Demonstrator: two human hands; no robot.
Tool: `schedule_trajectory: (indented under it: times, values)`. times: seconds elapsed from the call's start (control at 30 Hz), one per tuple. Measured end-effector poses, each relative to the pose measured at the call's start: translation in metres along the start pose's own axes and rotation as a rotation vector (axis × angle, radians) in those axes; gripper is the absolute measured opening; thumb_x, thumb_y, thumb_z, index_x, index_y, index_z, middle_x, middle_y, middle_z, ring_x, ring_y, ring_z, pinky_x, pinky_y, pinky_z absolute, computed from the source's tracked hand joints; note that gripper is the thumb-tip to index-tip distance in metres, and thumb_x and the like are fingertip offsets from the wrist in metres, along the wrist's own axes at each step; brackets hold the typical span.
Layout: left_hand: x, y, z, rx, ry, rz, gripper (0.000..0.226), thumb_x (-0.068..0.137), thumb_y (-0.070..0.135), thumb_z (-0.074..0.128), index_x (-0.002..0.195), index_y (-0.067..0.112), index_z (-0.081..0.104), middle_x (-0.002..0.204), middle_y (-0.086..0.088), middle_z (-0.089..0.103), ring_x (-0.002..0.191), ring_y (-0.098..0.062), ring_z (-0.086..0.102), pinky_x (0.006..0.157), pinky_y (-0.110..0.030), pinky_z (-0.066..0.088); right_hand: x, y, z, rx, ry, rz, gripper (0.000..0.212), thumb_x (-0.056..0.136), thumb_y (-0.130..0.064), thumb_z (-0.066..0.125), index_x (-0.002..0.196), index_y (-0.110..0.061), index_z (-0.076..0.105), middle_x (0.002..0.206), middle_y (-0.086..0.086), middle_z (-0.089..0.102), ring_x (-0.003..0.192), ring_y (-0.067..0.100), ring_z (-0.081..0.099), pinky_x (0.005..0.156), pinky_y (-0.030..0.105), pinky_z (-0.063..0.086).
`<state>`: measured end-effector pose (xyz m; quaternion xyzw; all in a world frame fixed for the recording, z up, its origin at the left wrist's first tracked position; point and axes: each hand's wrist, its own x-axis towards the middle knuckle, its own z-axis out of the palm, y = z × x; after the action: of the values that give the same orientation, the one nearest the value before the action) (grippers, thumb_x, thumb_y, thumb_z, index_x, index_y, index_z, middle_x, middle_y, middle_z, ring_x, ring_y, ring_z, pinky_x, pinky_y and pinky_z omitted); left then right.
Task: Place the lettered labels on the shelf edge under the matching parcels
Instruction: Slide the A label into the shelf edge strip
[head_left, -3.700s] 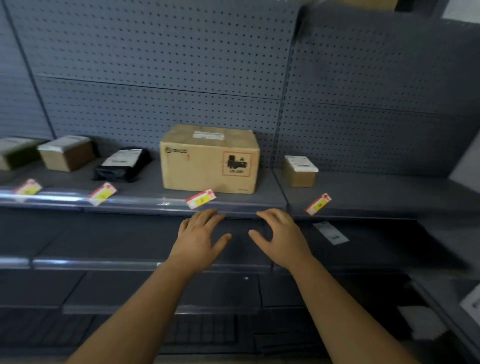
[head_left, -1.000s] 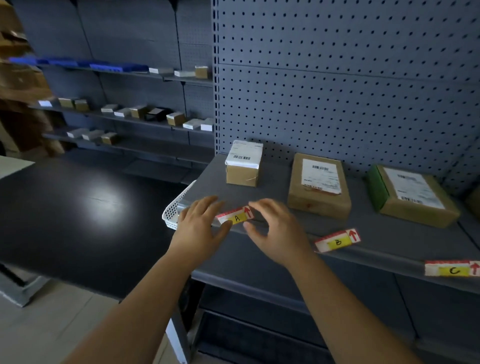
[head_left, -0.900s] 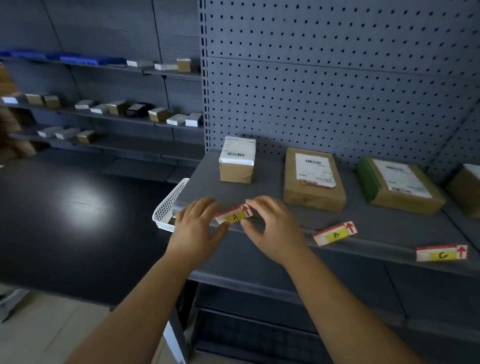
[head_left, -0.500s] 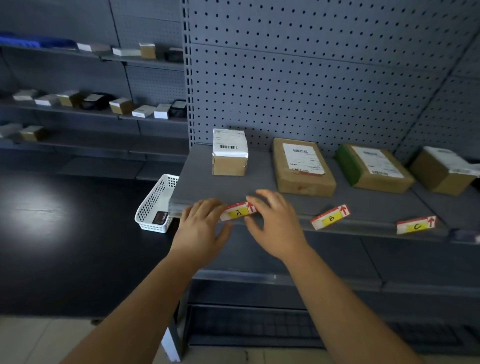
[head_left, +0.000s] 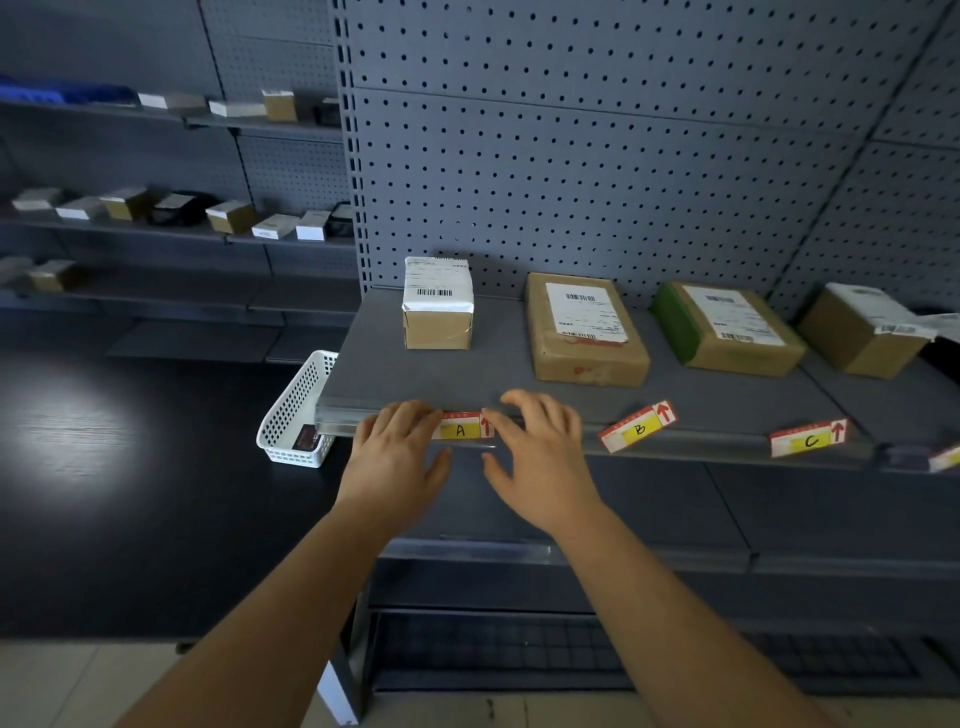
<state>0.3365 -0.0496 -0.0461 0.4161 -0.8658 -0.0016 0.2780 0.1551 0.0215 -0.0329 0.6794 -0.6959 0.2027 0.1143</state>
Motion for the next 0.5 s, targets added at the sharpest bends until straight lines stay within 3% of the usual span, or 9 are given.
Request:
schedule_trajectory:
  times: [0.27,0.5]
  values:
    - [0.001,0.005,0.003,0.013,0.015,0.005,0.041,0.082,0.040,0.052,0.114,0.015,0.060,0.114,-0.001,0.055,0.106,-0.023,0.052,0.094,-0.045,0.039,-0.007,-0.004,0.002,-0.004,0.008,0.067,0.041,0.080,-0.038,0.067,0.118,-0.026,0.061,0.122,-0.002,0.046,0.115,0.021,0.043,0.098,0.039,0.031]
    - [0.001,0.008,0.004,0.012,0.009,0.014,0.040,0.081,0.035,0.063,0.117,0.016,0.059,0.117,-0.001,0.055,0.110,-0.023,0.050,0.097,-0.045,0.037,-0.002,-0.012,-0.001,0.096,-0.077,0.079,0.049,0.085,-0.036,0.064,0.131,-0.022,0.052,0.126,-0.001,0.047,0.119,0.021,0.042,0.103,0.038,0.028]
